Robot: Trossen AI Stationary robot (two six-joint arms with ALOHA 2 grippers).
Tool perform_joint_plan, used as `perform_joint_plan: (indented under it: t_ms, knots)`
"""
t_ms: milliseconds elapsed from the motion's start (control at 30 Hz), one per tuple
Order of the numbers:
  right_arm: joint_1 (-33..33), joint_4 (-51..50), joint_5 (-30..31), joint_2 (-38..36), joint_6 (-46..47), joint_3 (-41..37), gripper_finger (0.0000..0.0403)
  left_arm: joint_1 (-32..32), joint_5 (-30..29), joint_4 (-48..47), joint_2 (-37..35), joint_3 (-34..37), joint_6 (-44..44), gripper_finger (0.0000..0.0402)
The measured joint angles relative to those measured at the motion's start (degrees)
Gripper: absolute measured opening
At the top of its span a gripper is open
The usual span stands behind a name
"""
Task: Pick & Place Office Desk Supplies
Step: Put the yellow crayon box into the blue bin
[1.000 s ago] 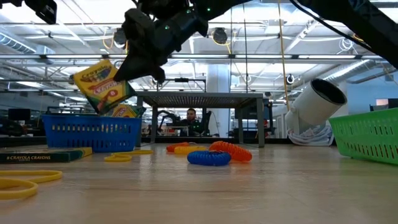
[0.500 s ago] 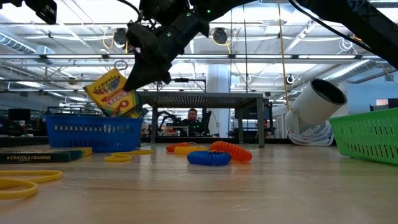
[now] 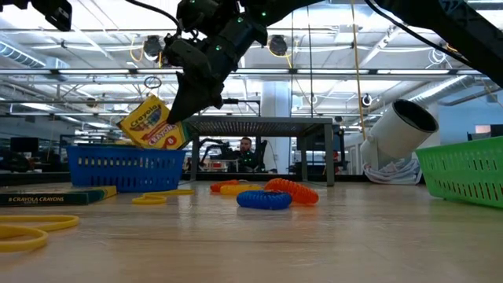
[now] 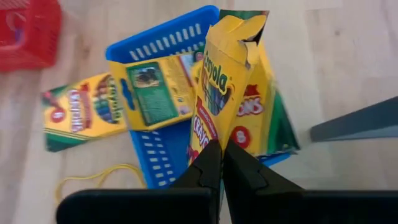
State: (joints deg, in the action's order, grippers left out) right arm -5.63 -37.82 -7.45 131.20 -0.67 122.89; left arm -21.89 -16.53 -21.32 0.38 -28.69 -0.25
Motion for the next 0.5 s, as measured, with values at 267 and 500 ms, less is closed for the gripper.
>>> perform_joint_plan:
  t_ms: [267,500]
  knots:
    - [0.09,-0.82,5.92,0.00,-3.68,0.00,0.0000,0.00,0.02,0.02,0.00,0.00,-0.03,0.0136]
    - [1.40,-1.07,5.40,0.00,-6.46,0.00,0.0000,0.00,0.02,0.04,0.00,0.00,-0.22,0.0136]
